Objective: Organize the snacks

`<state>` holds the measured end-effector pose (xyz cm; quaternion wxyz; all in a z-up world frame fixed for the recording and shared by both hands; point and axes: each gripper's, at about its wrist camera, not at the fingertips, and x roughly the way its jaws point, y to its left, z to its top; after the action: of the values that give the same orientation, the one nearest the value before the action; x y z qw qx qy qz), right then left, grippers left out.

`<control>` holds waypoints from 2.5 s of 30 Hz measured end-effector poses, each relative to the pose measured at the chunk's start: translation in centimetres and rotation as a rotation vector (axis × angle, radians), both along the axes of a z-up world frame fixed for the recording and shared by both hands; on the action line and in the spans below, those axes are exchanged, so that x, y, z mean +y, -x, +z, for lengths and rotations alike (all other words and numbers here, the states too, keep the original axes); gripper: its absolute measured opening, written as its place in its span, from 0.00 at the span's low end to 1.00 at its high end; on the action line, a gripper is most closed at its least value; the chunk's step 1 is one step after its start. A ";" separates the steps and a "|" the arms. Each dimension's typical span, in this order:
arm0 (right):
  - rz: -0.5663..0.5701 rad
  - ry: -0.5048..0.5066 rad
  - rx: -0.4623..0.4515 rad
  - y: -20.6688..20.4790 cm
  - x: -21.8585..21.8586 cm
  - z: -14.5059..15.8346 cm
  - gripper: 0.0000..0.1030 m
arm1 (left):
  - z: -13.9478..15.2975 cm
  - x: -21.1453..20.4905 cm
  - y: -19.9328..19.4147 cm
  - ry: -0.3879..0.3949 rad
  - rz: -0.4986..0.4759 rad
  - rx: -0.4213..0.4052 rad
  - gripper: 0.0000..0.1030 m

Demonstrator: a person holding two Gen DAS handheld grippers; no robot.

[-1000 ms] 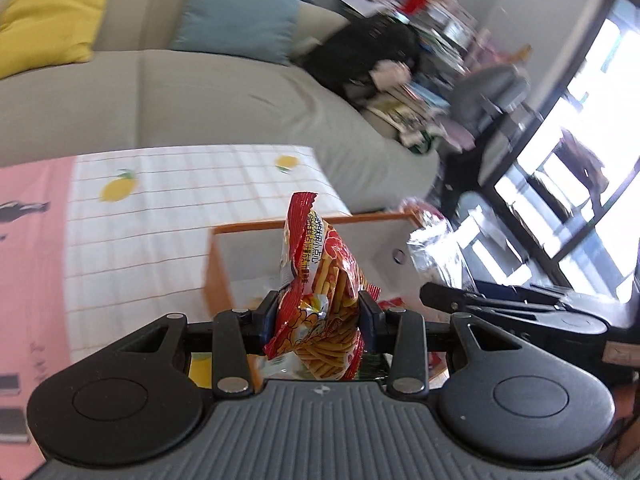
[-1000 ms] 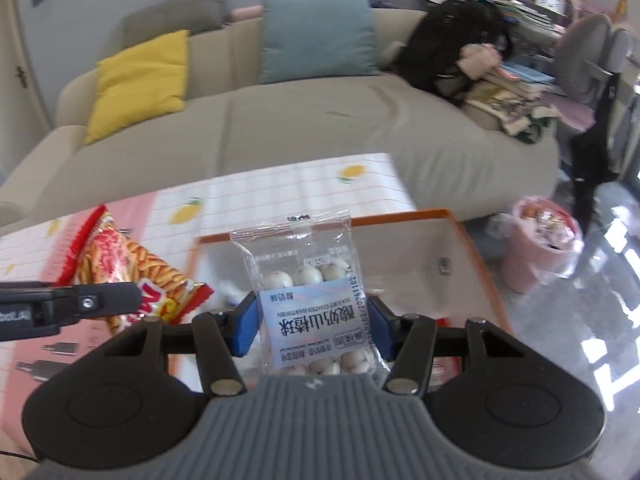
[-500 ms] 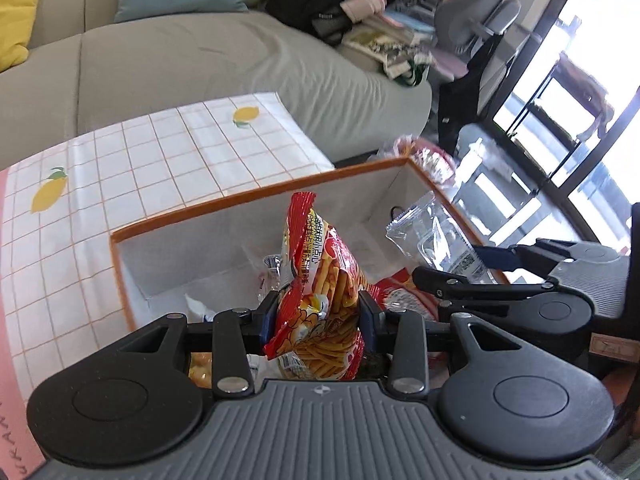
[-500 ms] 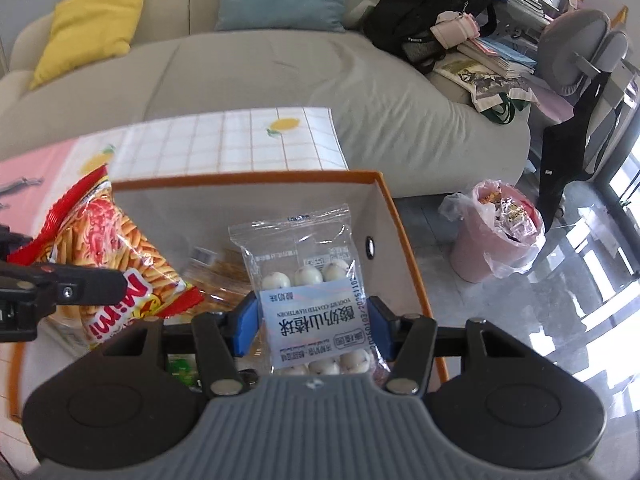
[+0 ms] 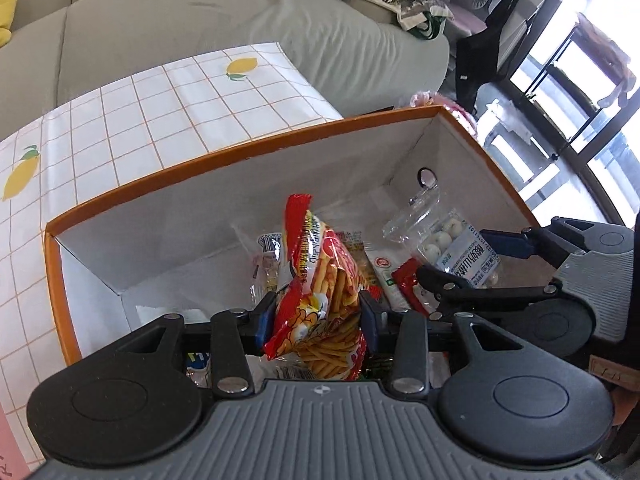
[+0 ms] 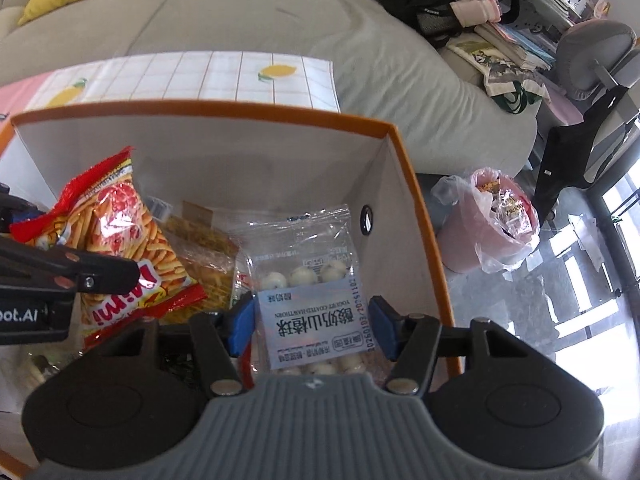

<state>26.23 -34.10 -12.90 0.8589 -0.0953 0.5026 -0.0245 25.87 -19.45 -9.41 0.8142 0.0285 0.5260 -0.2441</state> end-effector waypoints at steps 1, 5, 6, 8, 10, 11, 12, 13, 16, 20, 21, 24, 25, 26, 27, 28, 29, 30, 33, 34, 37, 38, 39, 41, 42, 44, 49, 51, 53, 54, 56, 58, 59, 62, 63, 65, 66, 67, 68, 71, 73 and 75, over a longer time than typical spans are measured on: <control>0.010 0.014 0.000 -0.1 0.2 -0.1 0.58 | -0.2 -0.1 0.0 -0.008 -0.002 0.005 0.46; 0.033 0.031 0.020 -0.1 0.9 -0.4 0.59 | -0.4 -0.4 0.0 -0.035 -0.010 -0.002 0.55; 0.035 0.033 0.025 -0.1 1.0 -0.4 0.60 | -0.3 -0.3 0.0 -0.040 -0.015 -0.006 0.58; 0.037 0.043 0.032 -0.1 1.2 -0.4 0.60 | 0.1 -0.1 0.2 -0.046 -0.015 -0.016 0.64; 0.034 0.055 0.040 -0.2 1.3 -0.3 0.63 | 0.6 0.2 0.4 -0.051 -0.016 -0.028 0.69; 0.033 0.058 0.045 -0.2 1.3 -0.2 0.65 | 0.9 0.4 0.4 -0.051 -0.015 -0.035 0.71; 0.035 0.058 0.048 -0.2 1.4 0.0 0.70 | 1.2 0.5 0.5 -0.052 -0.011 -0.042 0.73; 0.037 0.057 0.048 -0.1 1.5 0.2 0.74 | 1.6 0.8 0.7 -0.052 -0.006 -0.047 0.77; 0.043 0.079 0.036 0.2 2.0 1.4 0.84 | 2.8 1.5 1.3 -0.042 0.006 -0.069 0.78; 0.012 0.097 0.001 1.0 2.3 3.5 0.85 | 5.0 2.5 2.9 -0.034 0.012 -0.133 0.78; -0.007 0.088 -0.016 1.4 2.3 4.2 0.86 | 5.6 2.8 3.5 -0.040 0.013 -0.161 0.78; -0.049 0.037 -0.092 3.3 2.4 6.6 0.87 | 7.9 3.7 5.8 -0.064 0.011 -0.274 0.78; -0.064 0.016 -0.127 4.3 2.5 7.5 0.89 | 8.6 4.0 6.5 -0.069 0.010 -0.307 0.78; -0.071 -0.002 -0.153 4.9 2.6 8.2 0.90 | 9.4 4.4 7.4 -0.072 0.014 -0.344 0.78; -0.081 -0.025 -0.184 5.9 2.8 9.1 0.90 | 10.1 4.8 8.3 -0.074 0.019 -0.373 0.78; -0.091 -0.047 -0.213 7.0 3.0 9.9 0.90 | 10.8 5.2 9.0 -0.071 0.021 -0.397 0.78; -0.095 -0.068 -0.236 7.8 3.3 10.6 0.90 | 11.4 5.6 9.7 -0.065 0.027 -0.420 0.78; -0.099 -0.089 -0.261 8.8 3.6 11.3 0.91 | 12.1 6.0 10.6 -0.059 0.033 -0.441 0.78; -0.101 -0.118 -0.341 12.1 4.9 13.1 0.93 | 13.9 7.3 12.9 -0.042 0.061 -0.496 0.78; -0.102 -0.120 -0.365 13.1 5.3 13.6 0.94 | 14.4 7.8 13.9 -0.035 0.075 -0.514 0.78; -0.096 -0.131 -0.427 16.5 7.0 14.7 0.95 | 15.3 9.1 16.3 -0.033 0.114 -0.558 0.78; -0.094 -0.135 -0.439 17.4 7.5 14.9 0.97 | 15.3 9.6 17.0 -0.037 0.128 -0.572 0.78; -0.092 -0.142 -0.452 18.5 8.1 15.1 0.97 | 15.3 9.9 17.7 -0.041 0.144 -0.582 0.78; -0.091 -0.157 -0.465 20.0 9.1 15.3 0.97 | 15.3 10.6 18.8 -0.042 0.168 -0.591 0.78; -0.086 -0.167 -0.468 20.8 9.5 15.4 0.97 | 15.3 10.9 19.3 -0.042 0.179 -0.591 0.78; -0.075 -0.182 -0.469 22.0 10.3 15.4 0.97 | 15.1 11.5 20.2 -0.049 0.199 -0.592 0.78; -0.051 -0.160 -0.480 24.3 11.9 15.0 0.97 | 14.4 12.5 22.1 -0.071 0.214 -0.597 0.78; -0.054 -0.153 -0.484 24.8 12.1 14.6 0.97 | 14.0 12.8 22.6 -0.077 0.224 -0.582 0.78; -0.067 -0.150 -0.471 25.0 12.2 14.1 0.97 | 13.5 13.1 22.9 -0.074 0.230 -0.566 0.79; -0.075 -0.150 -0.464 25.2 12.1 13.8 0.97 | 13.2 13.4 23.1 -0.073 0.233 -0.557 0.79; -0.086 -0.156 -0.448 25.4 11.9 13.2 0.97 | 12.6 13.7 23.3 -0.071 0.240 -0.533 0.80; -0.090 -0.155 -0.432 25.6 11.9 12.6 0.97 | 11.9 13.6 23.3 -0.076 0.237 -0.514 0.80; -0.092 -0.153 -0.422 25.7 11.9 12.3 0.97 | 11.5 13.6 23.5 -0.083 0.240 -0.500 0.80; -0.097 -0.156 -0.399 25.8 11.8 11.3 0.97 | 10.4 13.4 23.4 -0.113 0.231 -0.456 0.80; -0.097 -0.158 -0.389 25.8 11.7 11.0 0.97 | 10.1 13.3 23.5 -0.123 0.231 -0.446 0.80; -0.095 -0.165 -0.374 25.8 11.6 10.5 0.97 | 9.7 13.2 23.5 -0.130 0.228 -0.430 0.80; -0.099 -0.167 -0.367 25.7 11.6 10.3 0.97 | 9.6 13.1 23.5 -0.135 0.227 -0.423 0.80; -0.102 -0.171 -0.360 25.7 11.6 10.3 0.97 | 9.4 13.0 23.5 -0.140 0.227 -0.418 0.80; -0.104 -0.177 -0.355 25.6 11.6 10.2 0.97 | 9.3 12.9 23.5 -0.145 0.224 -0.413 0.80; -0.114 -0.196 -0.344 25.4 11.6 10.2 0.97 | 9.0 12.8 23.6 -0.153 0.222 -0.395 0.80; -0.118 -0.200 -0.337 25.2 11.6 10.2 0.97 | 9.0 12.9 23.5 -0.154 0.226 -0.384 0.80; -0.119 -0.203 -0.331 25.1 11.7 10.1 0.97 | 9.1 13.0 23.4 -0.151 0.232 -0.379 0.80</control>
<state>1.08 -22.45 -2.81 0.9321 0.0270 0.3590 -0.0398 2.43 -6.50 -0.36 0.9165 0.0739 0.3804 -0.0993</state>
